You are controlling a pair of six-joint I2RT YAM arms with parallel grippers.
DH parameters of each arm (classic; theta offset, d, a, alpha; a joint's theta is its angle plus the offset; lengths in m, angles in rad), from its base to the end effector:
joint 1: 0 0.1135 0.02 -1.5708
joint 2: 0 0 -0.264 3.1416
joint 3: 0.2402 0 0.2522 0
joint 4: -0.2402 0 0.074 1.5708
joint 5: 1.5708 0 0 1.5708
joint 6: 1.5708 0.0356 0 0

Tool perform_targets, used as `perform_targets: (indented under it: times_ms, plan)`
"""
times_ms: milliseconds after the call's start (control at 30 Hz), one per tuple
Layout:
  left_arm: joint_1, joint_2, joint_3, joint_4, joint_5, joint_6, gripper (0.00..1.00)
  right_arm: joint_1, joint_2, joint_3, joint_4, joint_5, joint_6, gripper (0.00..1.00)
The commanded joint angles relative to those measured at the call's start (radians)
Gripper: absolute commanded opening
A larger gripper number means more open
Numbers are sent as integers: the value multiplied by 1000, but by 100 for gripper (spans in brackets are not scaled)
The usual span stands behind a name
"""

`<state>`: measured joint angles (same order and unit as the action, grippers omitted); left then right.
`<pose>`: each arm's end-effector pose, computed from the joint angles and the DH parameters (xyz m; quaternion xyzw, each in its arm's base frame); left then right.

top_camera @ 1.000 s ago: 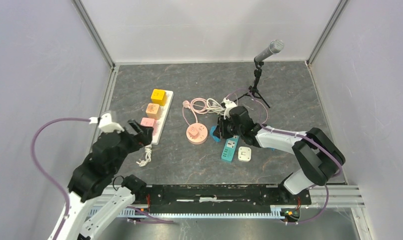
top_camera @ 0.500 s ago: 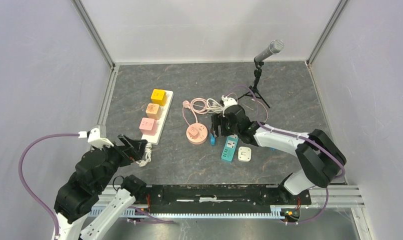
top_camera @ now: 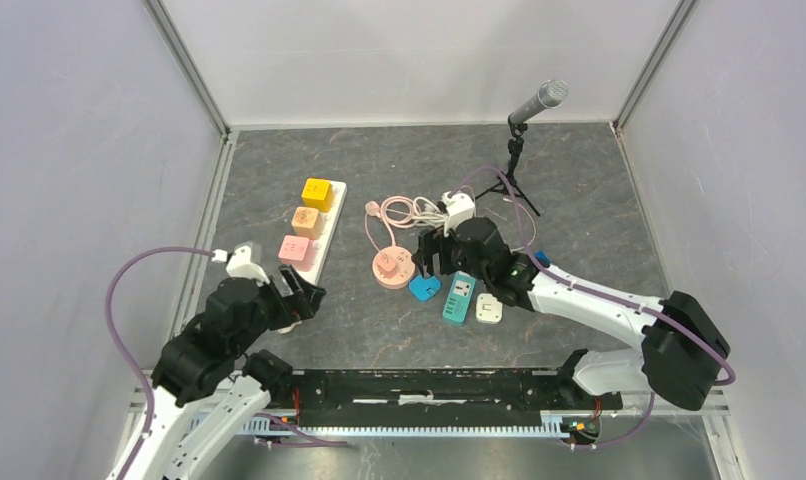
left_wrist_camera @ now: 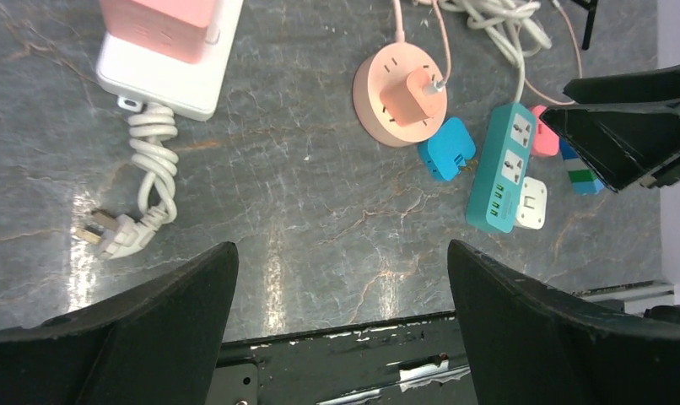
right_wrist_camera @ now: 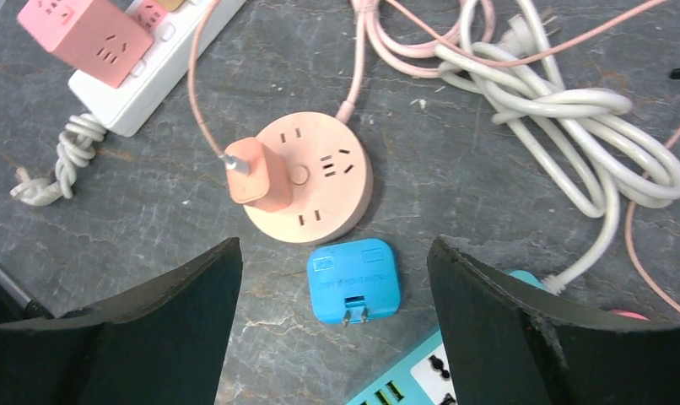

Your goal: Pull the plug off the socket

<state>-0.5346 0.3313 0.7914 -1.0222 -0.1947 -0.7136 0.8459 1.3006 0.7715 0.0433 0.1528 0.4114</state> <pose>0.0512 -0.0223 0.3038 -0.1247 0.8637 -0.2120 0.4400 0.1949 0.2119 0.2451 -0.1456 0.8423 0.2498 0.4548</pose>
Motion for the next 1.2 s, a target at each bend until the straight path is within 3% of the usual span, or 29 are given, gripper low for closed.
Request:
perform_targets:
  times_ms: [0, 167, 300, 533, 933, 1167]
  plan:
    - [-2, 53, -59, 150, 47, -84, 100, 39, 4, 9, 36, -6, -20, 85]
    - [-2, 156, -111, 238, 30, -142, 100, 83, 61, 15, 103, -58, -110, 90]
    - [-2, 209, -120, 234, -79, -179, 100, 131, 130, 60, 117, -37, -240, 92]
    - [-2, 250, -118, 233, -124, -171, 100, 166, 304, 156, 174, -35, -255, 91]
    - [-2, 268, -167, 275, -11, -174, 86, 177, 481, 299, 137, -4, -283, 60]
    - [-2, 347, -235, 436, 66, -160, 74, 177, 497, 311, 82, -10, -302, 56]
